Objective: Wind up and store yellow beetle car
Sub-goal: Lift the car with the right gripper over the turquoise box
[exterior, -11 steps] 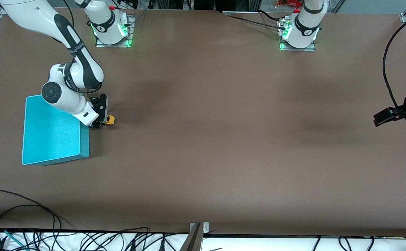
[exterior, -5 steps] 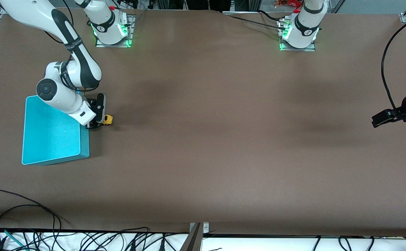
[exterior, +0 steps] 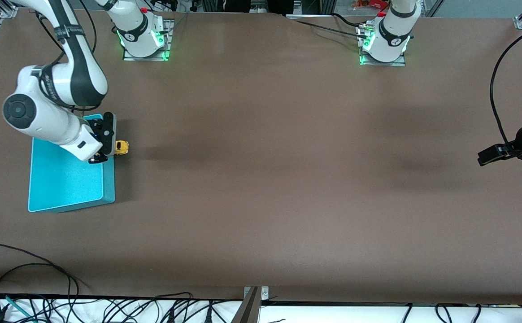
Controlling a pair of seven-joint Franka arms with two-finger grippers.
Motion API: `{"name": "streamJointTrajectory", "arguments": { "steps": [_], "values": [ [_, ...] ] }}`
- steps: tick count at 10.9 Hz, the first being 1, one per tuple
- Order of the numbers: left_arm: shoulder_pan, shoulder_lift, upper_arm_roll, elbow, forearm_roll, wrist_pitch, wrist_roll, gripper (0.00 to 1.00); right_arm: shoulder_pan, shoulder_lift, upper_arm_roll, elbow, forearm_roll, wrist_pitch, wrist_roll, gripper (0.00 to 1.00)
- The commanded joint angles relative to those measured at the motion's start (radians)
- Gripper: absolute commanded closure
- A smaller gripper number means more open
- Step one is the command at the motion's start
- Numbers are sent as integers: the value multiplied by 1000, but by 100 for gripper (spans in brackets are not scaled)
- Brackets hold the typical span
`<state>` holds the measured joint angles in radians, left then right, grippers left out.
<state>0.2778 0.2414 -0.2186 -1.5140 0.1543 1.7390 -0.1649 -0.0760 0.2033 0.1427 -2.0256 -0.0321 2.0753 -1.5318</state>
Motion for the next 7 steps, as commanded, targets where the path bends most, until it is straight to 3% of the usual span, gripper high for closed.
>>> {"name": "streamJointTrajectory", "arguments": {
  "steps": [1,2,4,7],
  "values": [
    [9,16,-2,20,11,4,19,0,-7,-16,5,80,17,-139,-88,100],
    [24,22,-2,20,8,4,21,0,-10,-15,-4,96,14,-162,-143,100],
    [35,30,-2,20,10,5,21,0,-21,14,-89,111,8,-179,-317,100],
    [41,32,-2,20,8,4,21,0,-126,34,-100,102,-27,-179,-491,100]
  ]
}}
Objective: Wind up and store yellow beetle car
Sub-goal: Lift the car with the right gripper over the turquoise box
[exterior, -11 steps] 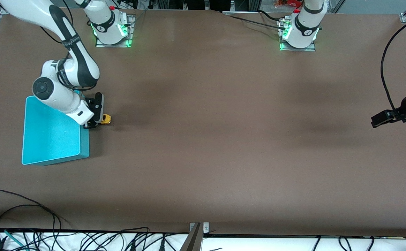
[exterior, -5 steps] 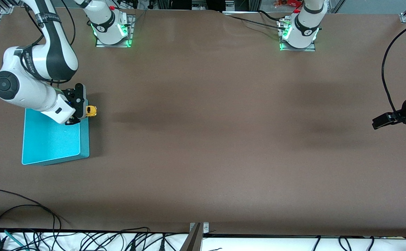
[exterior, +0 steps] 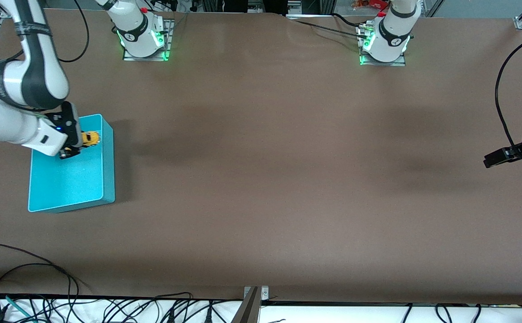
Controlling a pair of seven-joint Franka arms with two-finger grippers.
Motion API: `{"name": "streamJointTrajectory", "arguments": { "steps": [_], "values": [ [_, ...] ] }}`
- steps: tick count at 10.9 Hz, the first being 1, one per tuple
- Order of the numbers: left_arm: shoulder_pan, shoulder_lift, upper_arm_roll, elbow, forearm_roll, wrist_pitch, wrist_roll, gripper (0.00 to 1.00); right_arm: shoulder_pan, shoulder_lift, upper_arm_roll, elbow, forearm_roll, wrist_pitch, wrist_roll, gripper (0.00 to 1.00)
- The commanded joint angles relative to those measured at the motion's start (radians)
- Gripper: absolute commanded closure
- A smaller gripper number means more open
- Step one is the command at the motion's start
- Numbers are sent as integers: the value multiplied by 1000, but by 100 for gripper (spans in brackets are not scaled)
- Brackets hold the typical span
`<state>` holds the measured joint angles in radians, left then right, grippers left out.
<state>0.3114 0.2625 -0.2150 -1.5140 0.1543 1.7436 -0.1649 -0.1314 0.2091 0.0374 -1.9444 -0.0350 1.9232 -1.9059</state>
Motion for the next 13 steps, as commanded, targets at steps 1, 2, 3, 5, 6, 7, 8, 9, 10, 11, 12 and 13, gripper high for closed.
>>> {"name": "streamJointTrajectory", "arguments": {
  "steps": [1,2,3,5,6,7,8,9,10,11,12,13],
  "values": [
    [8,11,-6,20,10,-1,21,0,-101,48,6,18,-55,-27,-145,100],
    [5,11,-9,20,10,-1,19,0,-143,87,6,16,-95,-18,-148,100],
    [5,11,-9,20,10,-1,16,0,-170,131,6,18,-118,-6,-151,100],
    [18,12,-7,20,11,-1,21,0,-214,199,6,18,-132,98,-198,100],
    [29,18,-9,20,10,-1,21,0,-215,216,6,18,-134,127,-209,100],
    [26,23,-11,20,11,-1,21,0,-215,237,6,18,-137,154,-209,100],
    [23,23,-12,20,10,-1,19,0,-218,271,6,18,-141,192,-209,100],
    [20,21,-15,20,8,-1,18,0,-230,283,6,18,-141,204,-211,100],
    [20,20,-17,20,8,-1,19,0,-234,283,6,16,-141,198,-214,100],
    [20,18,-21,20,-2,-1,21,0,-240,285,6,16,-137,194,-214,79],
    [20,18,-21,20,-28,-1,21,0,-263,285,7,18,-128,194,-234,35],
    [18,17,-23,20,-65,-1,22,0,-275,282,7,21,-93,192,-293,0]
  ]
}}
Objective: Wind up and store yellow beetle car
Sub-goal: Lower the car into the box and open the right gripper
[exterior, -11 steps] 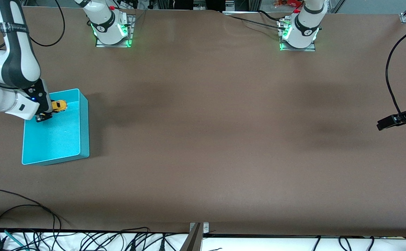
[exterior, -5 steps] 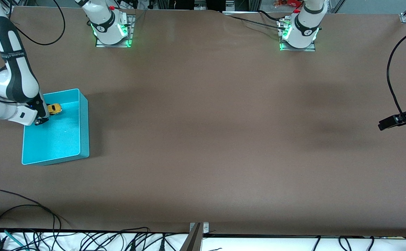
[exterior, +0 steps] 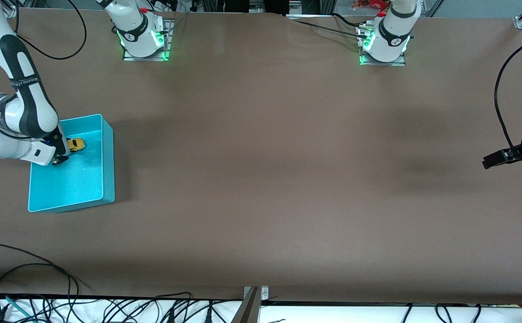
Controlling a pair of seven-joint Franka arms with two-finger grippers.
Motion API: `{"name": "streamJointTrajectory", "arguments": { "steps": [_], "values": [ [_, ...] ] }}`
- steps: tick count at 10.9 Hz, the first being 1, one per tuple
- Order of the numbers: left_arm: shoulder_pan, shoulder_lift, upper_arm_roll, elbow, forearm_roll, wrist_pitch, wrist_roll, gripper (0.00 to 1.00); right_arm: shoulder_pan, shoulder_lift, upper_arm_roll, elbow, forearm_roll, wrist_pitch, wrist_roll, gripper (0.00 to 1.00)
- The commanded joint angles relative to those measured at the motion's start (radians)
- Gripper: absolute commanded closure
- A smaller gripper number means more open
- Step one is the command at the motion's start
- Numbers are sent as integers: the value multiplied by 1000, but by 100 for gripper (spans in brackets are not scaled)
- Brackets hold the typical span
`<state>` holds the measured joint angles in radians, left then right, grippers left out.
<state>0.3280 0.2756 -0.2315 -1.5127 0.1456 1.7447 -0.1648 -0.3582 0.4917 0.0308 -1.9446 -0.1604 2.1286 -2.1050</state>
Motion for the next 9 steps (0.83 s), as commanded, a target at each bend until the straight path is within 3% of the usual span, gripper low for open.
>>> {"name": "streamJointTrajectory", "arguments": {
  "steps": [1,7,9],
  "values": [
    [0,2,-6,19,-85,-2,24,0,-50,-7,12,24,82,-31,-110,0],
    [-44,-19,-25,17,-153,-16,31,0,-30,-126,37,81,98,-242,66,0],
    [-113,-19,26,16,-144,-16,33,0,-22,-183,76,82,101,-269,214,0]
  ]
}}
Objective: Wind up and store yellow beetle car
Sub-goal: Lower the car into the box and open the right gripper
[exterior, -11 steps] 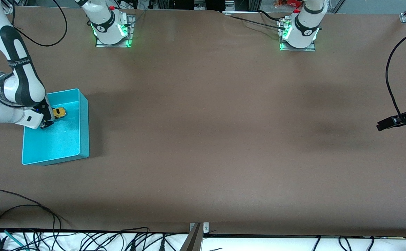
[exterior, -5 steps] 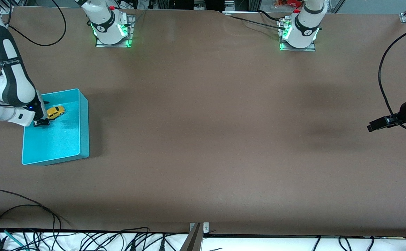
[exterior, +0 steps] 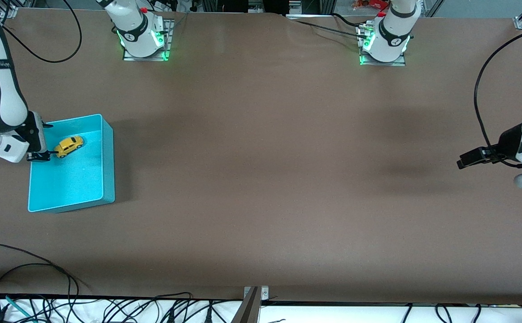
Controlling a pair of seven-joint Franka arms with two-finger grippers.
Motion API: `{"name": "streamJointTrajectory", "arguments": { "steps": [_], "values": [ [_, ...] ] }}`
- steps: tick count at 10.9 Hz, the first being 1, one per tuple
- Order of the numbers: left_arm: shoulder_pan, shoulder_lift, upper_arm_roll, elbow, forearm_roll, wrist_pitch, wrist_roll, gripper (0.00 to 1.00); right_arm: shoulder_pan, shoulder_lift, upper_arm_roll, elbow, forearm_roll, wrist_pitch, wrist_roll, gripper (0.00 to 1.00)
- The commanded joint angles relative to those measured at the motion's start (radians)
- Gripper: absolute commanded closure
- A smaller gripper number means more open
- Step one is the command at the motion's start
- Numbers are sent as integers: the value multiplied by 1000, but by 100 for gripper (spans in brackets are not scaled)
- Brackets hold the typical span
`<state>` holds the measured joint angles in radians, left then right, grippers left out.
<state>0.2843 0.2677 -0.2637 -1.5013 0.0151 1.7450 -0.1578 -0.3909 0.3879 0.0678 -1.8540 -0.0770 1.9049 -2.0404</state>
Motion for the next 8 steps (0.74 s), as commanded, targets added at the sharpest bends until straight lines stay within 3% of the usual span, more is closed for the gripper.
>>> {"name": "streamJointTrajectory", "arguments": {
  "steps": [1,4,7,8],
  "values": [
    [-111,-16,105,4,-14,-18,27,0,44,-104,41,-5,38,-62,263,0],
    [-132,-24,129,4,-23,-19,26,0,105,-150,41,16,106,-76,587,0],
    [-132,-25,129,4,-23,-47,18,0,132,-159,30,19,271,-72,609,0],
    [-132,-27,127,6,-23,-47,20,0,139,-184,30,19,275,-73,741,0]
  ]
}}
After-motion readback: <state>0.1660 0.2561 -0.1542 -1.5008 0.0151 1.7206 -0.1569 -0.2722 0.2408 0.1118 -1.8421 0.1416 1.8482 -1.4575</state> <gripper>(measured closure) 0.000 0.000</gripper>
